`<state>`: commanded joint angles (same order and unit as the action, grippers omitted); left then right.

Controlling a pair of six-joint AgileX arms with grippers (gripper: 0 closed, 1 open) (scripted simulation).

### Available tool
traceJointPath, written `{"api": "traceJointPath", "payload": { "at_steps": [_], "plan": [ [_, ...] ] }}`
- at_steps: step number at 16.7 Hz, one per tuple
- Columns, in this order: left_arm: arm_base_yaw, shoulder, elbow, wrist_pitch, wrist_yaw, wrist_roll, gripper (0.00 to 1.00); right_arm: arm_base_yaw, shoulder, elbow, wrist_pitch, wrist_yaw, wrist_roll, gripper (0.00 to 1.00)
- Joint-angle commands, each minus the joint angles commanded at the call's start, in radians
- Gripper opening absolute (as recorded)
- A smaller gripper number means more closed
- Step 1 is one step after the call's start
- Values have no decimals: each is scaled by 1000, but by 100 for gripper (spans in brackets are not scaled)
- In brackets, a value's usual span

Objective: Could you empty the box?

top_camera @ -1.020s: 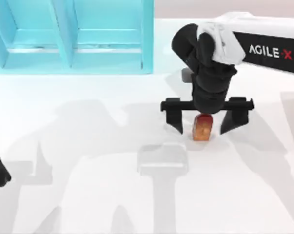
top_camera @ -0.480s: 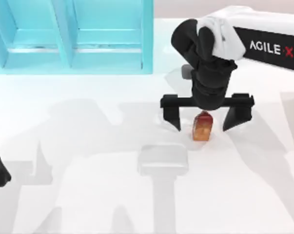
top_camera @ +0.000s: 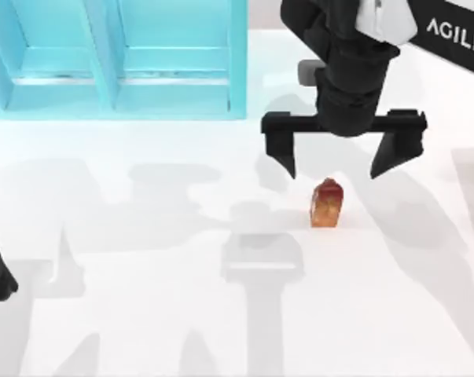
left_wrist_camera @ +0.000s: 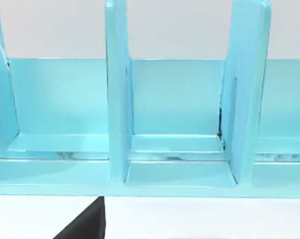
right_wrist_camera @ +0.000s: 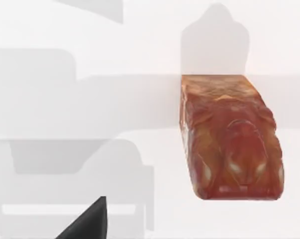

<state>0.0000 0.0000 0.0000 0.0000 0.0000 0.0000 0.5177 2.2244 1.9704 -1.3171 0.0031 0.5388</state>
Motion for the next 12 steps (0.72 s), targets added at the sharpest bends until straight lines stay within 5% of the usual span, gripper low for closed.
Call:
{"api": "traceJointPath", "payload": {
  "at_steps": [6, 12],
  "plan": [
    [0, 0, 0, 0, 0, 0, 100, -35, 2, -1, -7, -1, -33, 100],
    [0, 0, 0, 0, 0, 0, 100, -366, -50, -17, -50, 7, -347, 100]
  ]
}}
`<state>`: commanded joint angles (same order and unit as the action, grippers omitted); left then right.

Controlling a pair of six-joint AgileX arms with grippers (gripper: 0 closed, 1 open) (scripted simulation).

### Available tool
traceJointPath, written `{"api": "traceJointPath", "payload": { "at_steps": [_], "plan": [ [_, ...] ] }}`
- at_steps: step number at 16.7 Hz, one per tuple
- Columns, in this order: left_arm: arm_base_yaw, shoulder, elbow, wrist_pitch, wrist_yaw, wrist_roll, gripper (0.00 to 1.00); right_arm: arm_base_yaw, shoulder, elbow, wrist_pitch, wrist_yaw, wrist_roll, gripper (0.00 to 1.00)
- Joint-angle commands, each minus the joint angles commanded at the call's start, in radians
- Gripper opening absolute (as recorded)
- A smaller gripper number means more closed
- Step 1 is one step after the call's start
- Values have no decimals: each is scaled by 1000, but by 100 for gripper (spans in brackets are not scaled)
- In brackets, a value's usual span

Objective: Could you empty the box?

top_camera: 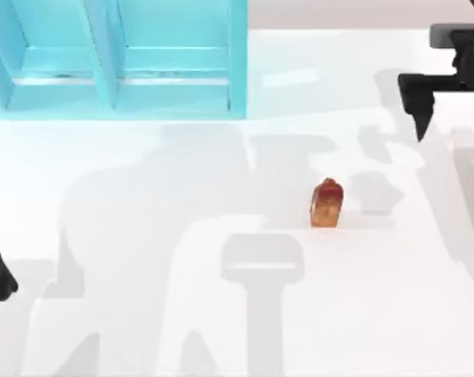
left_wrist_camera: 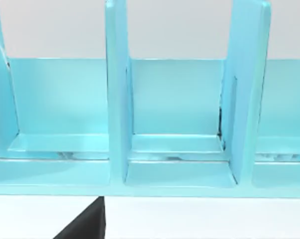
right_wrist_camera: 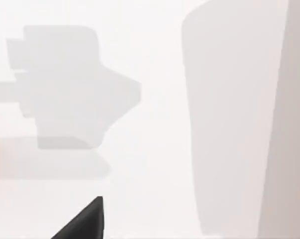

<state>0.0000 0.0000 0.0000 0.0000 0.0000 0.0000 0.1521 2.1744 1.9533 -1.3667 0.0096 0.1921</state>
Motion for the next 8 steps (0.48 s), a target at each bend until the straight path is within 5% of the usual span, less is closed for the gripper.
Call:
{"api": "traceJointPath", "payload": {
  "at_steps": [8],
  "plan": [
    [0, 0, 0, 0, 0, 0, 100, -556, -112, -56, -53, -11, -560, 100]
  ]
}}
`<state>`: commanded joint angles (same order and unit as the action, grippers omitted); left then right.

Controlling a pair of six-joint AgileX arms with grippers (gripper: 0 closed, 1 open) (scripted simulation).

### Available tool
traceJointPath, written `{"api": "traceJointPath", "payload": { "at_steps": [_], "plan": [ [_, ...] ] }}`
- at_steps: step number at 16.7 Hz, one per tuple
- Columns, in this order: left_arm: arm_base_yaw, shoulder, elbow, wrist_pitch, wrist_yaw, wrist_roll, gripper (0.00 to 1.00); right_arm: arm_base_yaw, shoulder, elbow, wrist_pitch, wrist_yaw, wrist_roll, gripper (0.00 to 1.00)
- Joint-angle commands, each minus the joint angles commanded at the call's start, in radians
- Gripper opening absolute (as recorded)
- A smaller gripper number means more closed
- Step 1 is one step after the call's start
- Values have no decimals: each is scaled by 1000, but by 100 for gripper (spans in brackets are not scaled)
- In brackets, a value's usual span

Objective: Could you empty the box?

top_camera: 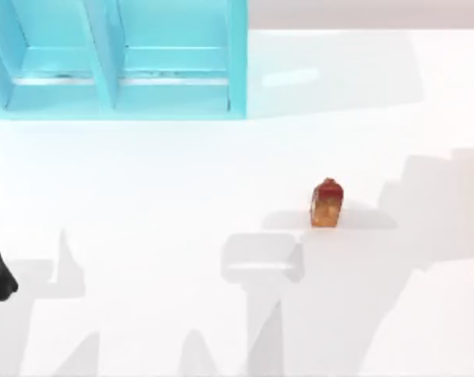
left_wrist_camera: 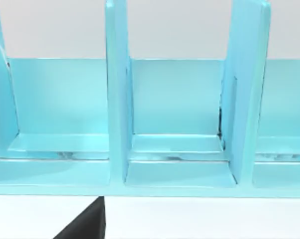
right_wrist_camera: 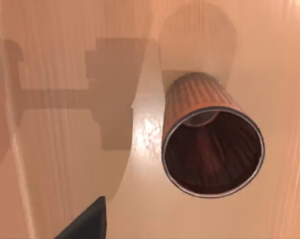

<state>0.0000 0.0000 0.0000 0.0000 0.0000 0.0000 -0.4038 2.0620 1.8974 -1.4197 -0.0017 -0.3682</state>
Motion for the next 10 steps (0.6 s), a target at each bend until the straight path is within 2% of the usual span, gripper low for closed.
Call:
{"api": "traceJointPath", "payload": {
  "at_steps": [3, 10],
  "plan": [
    [0, 0, 0, 0, 0, 0, 100, -58, -26, -13, -1, -1, -61, 100],
    [0, 0, 0, 0, 0, 0, 100, -57, -17, -44, 37, -1, -59, 100]
  ]
}}
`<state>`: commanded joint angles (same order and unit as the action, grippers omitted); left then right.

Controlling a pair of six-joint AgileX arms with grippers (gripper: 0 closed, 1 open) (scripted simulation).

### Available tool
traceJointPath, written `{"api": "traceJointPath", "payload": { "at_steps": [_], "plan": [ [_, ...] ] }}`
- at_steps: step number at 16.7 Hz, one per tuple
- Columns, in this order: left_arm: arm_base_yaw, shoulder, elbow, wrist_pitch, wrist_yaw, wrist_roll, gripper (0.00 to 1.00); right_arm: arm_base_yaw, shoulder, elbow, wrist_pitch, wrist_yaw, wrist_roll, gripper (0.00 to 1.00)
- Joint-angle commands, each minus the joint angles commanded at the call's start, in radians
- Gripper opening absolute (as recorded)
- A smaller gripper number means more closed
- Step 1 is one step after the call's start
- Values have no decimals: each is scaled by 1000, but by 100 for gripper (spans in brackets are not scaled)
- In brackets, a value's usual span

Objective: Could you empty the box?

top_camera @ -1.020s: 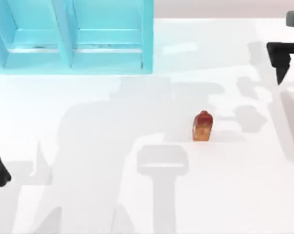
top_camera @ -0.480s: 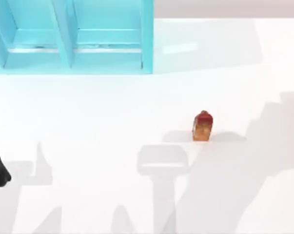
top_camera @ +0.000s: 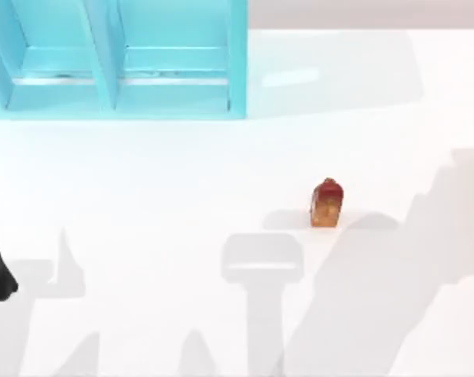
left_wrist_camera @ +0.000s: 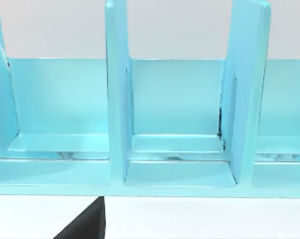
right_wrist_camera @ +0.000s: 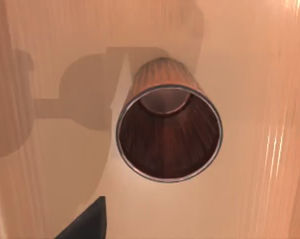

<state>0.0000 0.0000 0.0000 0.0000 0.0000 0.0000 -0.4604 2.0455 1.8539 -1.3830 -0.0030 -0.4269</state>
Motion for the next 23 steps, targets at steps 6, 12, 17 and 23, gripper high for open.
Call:
{"api": "traceJointPath", "payload": {
  "at_steps": [6, 12, 17, 23],
  "plan": [
    [0, 0, 0, 0, 0, 0, 100, 2, 21, -214, 239, 0, 2, 100],
    [0, 0, 0, 0, 0, 0, 100, 2, 32, -308, 342, 0, 2, 100],
    [0, 0, 0, 0, 0, 0, 100, 2, 32, -308, 342, 0, 2, 77],
    [0, 0, 0, 0, 0, 0, 100, 2, 32, -308, 342, 0, 2, 32]
  ]
}}
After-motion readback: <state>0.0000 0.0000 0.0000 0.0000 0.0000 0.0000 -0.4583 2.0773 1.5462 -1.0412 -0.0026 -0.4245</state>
